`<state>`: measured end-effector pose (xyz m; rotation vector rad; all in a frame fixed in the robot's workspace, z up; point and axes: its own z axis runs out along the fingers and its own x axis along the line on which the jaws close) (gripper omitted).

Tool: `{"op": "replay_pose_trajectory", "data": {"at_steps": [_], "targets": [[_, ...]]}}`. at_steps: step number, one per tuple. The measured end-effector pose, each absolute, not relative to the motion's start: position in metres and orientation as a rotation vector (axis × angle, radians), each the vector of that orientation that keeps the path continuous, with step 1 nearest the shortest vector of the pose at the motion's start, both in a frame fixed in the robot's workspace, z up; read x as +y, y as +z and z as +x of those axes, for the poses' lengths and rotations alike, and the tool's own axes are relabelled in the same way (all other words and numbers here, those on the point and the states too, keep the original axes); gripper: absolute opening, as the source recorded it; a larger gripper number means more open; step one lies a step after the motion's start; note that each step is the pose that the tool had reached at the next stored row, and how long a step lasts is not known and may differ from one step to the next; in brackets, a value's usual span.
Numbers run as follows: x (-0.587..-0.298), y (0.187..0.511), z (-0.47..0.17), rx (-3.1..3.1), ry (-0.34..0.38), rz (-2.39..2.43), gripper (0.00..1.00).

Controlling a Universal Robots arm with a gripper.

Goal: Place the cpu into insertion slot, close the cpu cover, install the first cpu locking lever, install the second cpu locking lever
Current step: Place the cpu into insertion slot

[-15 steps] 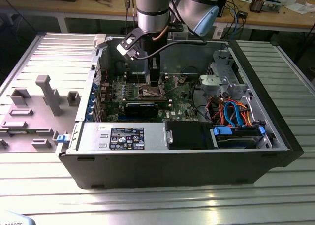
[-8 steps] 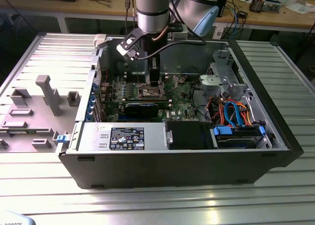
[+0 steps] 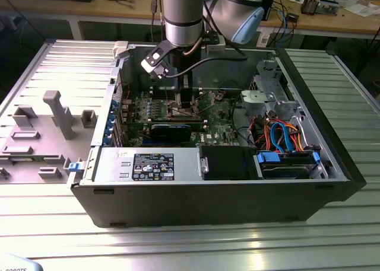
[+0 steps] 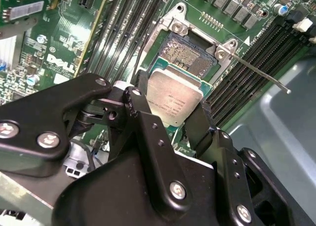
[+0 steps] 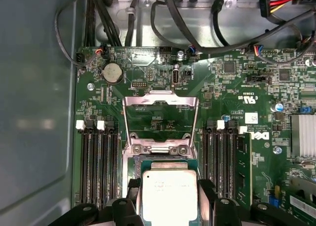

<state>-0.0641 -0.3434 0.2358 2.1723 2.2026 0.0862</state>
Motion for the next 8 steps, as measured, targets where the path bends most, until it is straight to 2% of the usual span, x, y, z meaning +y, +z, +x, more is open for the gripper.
{"op": "replay_pose_trajectory", "data": {"at_steps": [8], "targets": [[-0.3432,0.2272,-0.0669,2.201,0.093,2.170,0.54]]}}
